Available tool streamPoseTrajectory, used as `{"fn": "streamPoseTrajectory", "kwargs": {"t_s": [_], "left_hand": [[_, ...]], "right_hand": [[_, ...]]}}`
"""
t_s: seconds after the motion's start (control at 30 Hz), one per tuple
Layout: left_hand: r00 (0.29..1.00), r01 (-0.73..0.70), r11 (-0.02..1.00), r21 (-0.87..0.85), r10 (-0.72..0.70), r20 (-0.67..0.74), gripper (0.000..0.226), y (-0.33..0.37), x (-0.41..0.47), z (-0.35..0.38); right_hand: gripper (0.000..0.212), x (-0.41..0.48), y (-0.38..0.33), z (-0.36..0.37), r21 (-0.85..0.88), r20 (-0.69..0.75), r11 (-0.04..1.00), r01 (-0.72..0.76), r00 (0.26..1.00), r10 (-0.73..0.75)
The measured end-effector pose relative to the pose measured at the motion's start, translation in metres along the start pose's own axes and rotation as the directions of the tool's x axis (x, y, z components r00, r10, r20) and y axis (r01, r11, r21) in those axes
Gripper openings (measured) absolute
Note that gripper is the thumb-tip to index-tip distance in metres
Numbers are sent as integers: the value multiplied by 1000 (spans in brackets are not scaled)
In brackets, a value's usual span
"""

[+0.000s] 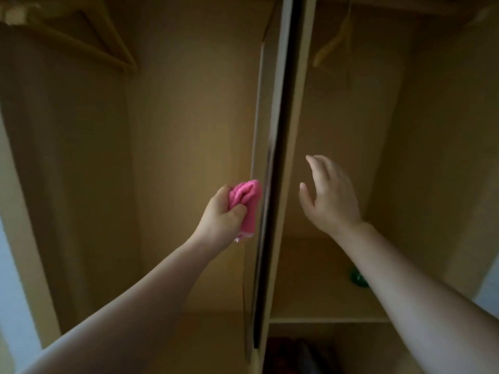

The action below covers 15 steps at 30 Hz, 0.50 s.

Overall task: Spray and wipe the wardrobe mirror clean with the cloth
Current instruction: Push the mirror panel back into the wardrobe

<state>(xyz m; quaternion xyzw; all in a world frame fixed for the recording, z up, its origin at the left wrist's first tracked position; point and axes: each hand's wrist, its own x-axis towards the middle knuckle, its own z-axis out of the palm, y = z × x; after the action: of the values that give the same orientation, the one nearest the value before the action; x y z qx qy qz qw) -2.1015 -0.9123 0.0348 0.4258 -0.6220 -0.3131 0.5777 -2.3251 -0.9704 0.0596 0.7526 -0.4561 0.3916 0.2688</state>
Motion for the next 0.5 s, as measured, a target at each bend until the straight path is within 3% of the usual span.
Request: {"fn": "streamPoseTrajectory", "kwargs": {"t_s": [0.2, 0.5], "left_hand": [[996, 19, 999, -30, -16, 93, 36, -5, -15, 99], [981, 92, 996, 14, -93, 169, 39, -48, -4, 212]], "right_hand": [[47, -69, 71, -34, 166, -34, 986, 30, 999, -25], [43, -131, 175, -27, 177, 13, 983, -46, 999, 45]]}}
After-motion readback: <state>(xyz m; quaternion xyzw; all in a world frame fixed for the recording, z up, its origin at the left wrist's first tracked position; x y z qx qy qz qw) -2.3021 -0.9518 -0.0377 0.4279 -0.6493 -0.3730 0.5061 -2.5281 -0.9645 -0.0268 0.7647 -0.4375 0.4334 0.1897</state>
